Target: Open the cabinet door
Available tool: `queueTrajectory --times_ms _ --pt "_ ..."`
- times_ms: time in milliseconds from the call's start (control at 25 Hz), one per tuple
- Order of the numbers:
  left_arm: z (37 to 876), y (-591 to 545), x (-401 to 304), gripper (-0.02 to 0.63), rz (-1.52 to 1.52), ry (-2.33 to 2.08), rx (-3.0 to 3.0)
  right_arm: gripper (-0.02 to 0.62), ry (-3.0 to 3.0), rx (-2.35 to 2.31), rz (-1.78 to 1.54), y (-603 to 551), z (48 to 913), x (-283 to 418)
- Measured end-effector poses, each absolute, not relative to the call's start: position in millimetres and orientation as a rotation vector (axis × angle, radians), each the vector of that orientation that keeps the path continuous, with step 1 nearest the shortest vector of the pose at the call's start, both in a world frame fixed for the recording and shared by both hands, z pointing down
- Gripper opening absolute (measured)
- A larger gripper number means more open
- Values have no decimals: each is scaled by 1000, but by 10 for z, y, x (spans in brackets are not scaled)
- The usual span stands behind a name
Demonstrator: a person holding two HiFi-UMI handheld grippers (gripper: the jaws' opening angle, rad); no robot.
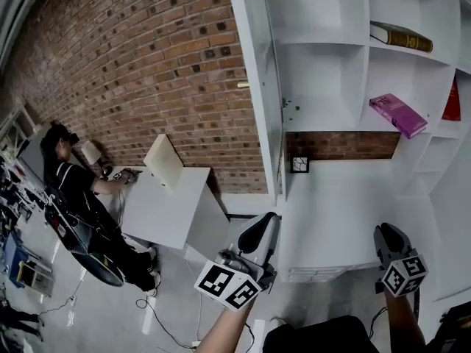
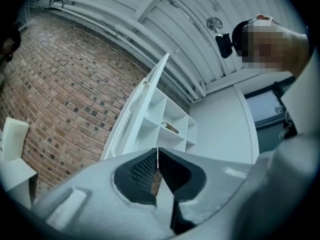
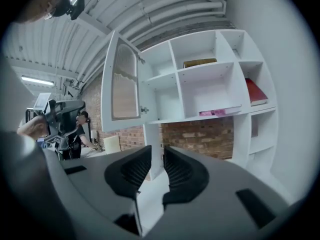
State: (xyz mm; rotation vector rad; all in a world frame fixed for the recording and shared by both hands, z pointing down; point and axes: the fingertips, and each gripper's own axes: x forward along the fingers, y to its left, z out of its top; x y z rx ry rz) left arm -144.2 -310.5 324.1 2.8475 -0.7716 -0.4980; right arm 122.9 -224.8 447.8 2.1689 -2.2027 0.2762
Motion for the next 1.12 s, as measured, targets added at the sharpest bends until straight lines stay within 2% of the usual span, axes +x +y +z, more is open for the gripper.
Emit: queueTrajectory --times_ms 440,560,800,1120 --pt "4012 -2326 -183 18 -352 -965 2805 3 -2145 2248 170 -1270 4343 2933" --pt "4035 -2027 203 20 -353 -1057 2853 2 -2142 2259 130 -1058 4286 3295" --pt "4301 -1562 767 20 -259 -1104 2839 2 -2195 2297 93 -656 4325 3811" --pt "4606 -1262 1055 20 -159 -1227 2838 2 -2150 2231 102 -239 4688 4153"
